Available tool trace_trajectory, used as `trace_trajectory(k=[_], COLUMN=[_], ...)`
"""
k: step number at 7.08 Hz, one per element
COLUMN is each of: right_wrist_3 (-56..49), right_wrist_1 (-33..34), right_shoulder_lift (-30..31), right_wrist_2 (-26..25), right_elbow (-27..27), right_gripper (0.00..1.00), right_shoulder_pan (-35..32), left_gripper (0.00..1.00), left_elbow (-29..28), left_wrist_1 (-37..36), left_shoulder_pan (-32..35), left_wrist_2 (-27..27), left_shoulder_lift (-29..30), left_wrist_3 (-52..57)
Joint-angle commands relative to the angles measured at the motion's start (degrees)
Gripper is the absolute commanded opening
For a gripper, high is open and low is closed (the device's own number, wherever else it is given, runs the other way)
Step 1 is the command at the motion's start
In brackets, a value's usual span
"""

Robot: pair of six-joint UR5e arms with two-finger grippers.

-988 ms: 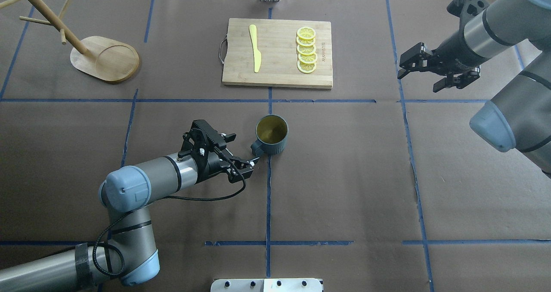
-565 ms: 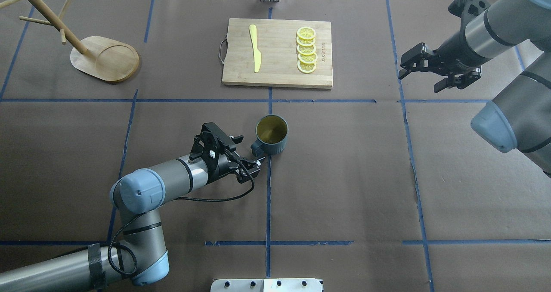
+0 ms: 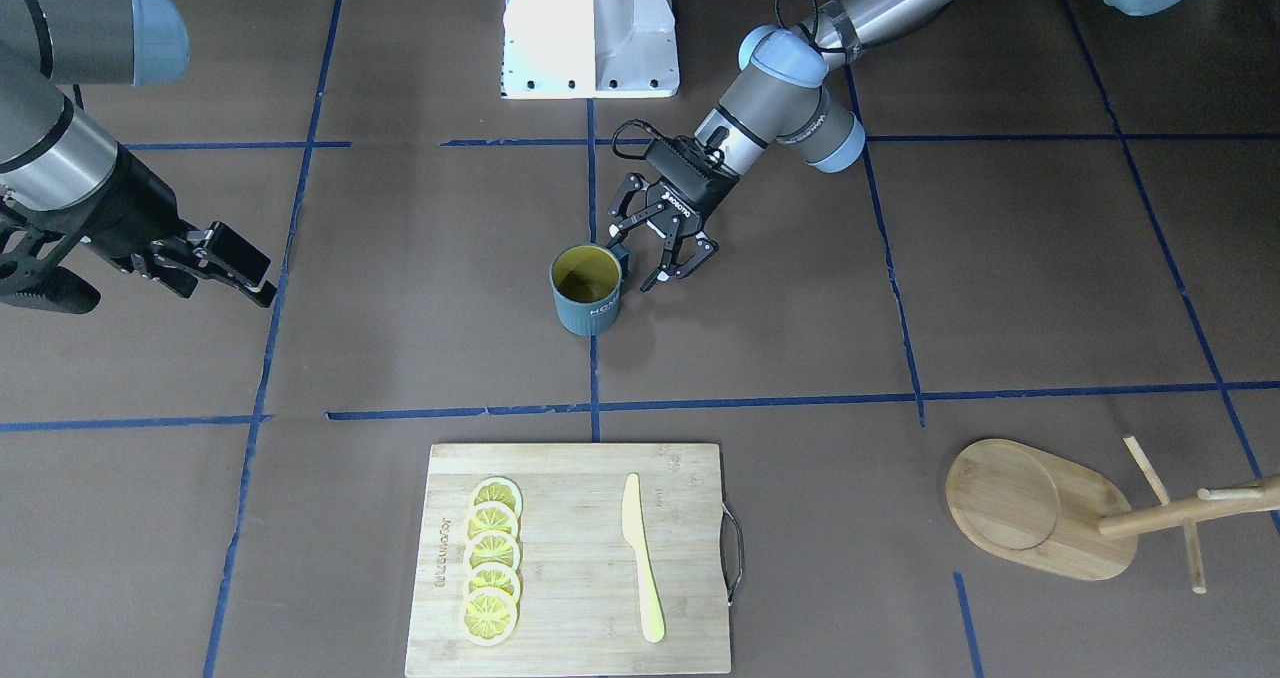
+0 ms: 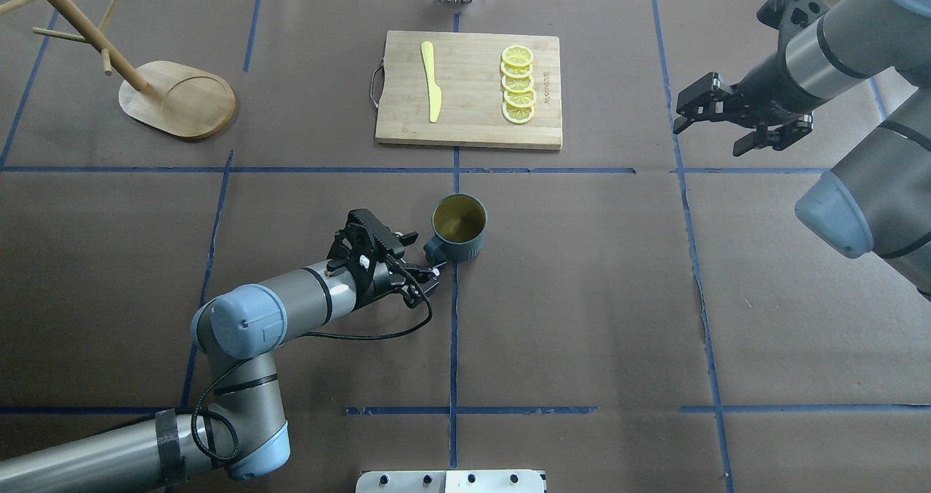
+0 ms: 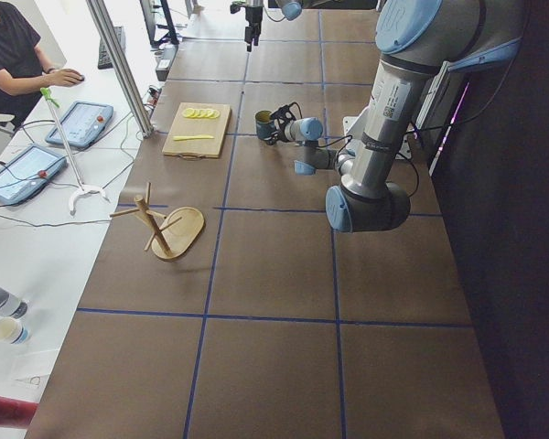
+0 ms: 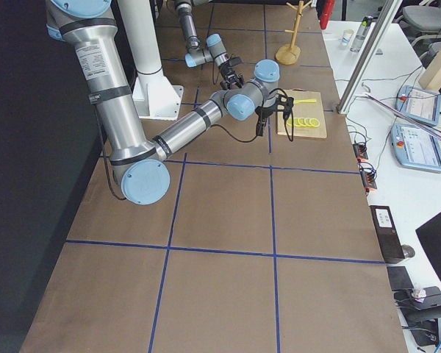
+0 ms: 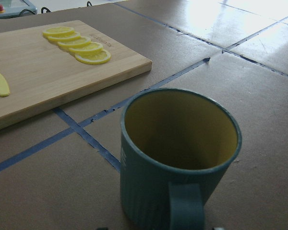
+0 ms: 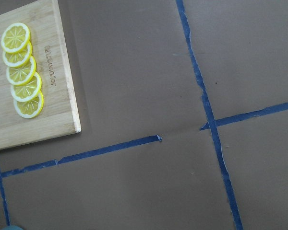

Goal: Hang cup on storage rack
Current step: 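Move the left gripper to the teal mug and grasp its body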

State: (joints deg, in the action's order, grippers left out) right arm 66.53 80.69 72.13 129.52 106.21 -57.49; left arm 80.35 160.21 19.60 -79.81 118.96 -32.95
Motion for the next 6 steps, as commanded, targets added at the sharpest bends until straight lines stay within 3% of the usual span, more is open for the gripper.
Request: trace_trajectory(k=[1,3,5,6], right_wrist_3=[0.0,0.0,0.0,0.0], right_wrist_1=[-0.01,-0.01,-0.01,-0.01], right_shoulder_lift=[0.03,0.03,0.12,0.12], right_wrist_2=[-0.24,-0.33,-0.33,-0.33], right_elbow=[-0.03,-0.12,-0.03,-0.12], right_gripper=[1.0,1.0,1.0,1.0], right_shoulder_pan=[0.01,0.09,0.09,0.09], left_gripper=[0.53,0.4,0.26,0.15], left_elbow=[-0.2,-0.2,-0.2,-0.02], left_wrist_1=[-0.08,0.01,0.1,0.19], left_shoulder_pan=[-0.09,-0.35,-0.87,-0.88], left_wrist_2=[0.0,0.0,3.84,4.04], left_shoulder_lift=[0.04,0.13,0.74,0.83], left_wrist_3=[0.17,0.08,0.08,0.08])
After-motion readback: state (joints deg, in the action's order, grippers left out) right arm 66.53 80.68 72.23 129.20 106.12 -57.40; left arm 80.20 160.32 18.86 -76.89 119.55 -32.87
